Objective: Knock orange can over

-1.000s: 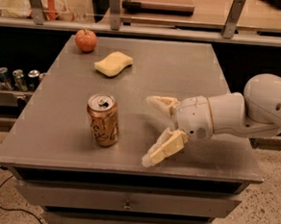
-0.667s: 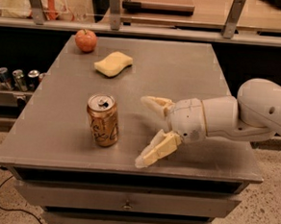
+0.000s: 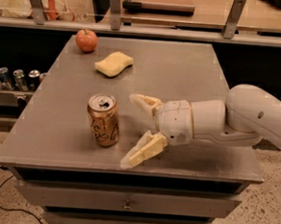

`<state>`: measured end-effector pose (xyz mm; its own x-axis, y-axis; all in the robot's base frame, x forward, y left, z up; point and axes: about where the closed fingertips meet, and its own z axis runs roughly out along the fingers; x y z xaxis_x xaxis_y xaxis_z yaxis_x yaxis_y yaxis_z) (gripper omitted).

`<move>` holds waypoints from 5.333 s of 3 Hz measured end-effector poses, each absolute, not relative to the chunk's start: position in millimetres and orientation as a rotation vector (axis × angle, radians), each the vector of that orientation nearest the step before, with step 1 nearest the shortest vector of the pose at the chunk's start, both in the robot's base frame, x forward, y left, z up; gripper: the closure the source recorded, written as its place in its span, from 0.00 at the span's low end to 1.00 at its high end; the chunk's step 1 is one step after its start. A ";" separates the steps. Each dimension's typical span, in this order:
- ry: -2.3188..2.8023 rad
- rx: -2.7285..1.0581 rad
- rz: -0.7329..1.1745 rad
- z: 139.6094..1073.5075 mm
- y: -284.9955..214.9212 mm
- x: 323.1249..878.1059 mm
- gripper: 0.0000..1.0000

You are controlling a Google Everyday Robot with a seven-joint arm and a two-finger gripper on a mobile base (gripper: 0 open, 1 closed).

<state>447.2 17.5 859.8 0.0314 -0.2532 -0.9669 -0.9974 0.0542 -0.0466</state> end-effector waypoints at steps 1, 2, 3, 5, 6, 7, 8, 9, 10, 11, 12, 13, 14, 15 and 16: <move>1.381 -1.354 1.027 855.3 30.6 446.7 0.00; 1.373 -1.349 1.040 853.4 39.5 449.9 0.00; 1.344 -1.347 1.049 857.5 51.9 453.2 0.00; 1.334 -1.347 1.064 856.5 57.1 452.0 0.18; 1.331 -1.345 1.069 856.6 58.0 451.0 0.41; 1.328 -1.342 1.069 857.2 57.1 450.0 0.64; 1.327 -1.339 1.071 855.7 55.8 449.9 0.87; 1.313 -1.345 1.075 857.8 56.9 455.1 1.00; 1.256 -1.390 1.043 877.5 62.6 465.1 1.00; 1.200 -1.438 0.998 900.3 67.3 473.2 1.00; 1.180 -1.524 0.924 914.7 69.7 483.3 1.00; 1.173 -1.641 0.834 921.1 68.7 496.8 1.00; 1.175 -1.783 0.733 920.8 63.0 512.6 1.00; 1.178 -1.932 0.624 917.1 55.5 522.1 1.00; 1.181 -2.049 0.518 914.8 44.2 527.9 1.00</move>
Offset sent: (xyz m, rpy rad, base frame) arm 0.0094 0.0281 -0.0101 0.0467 0.0198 0.0098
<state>527.9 44.2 914.8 0.5028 -0.5820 -0.6391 -0.8644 -0.3342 -0.3756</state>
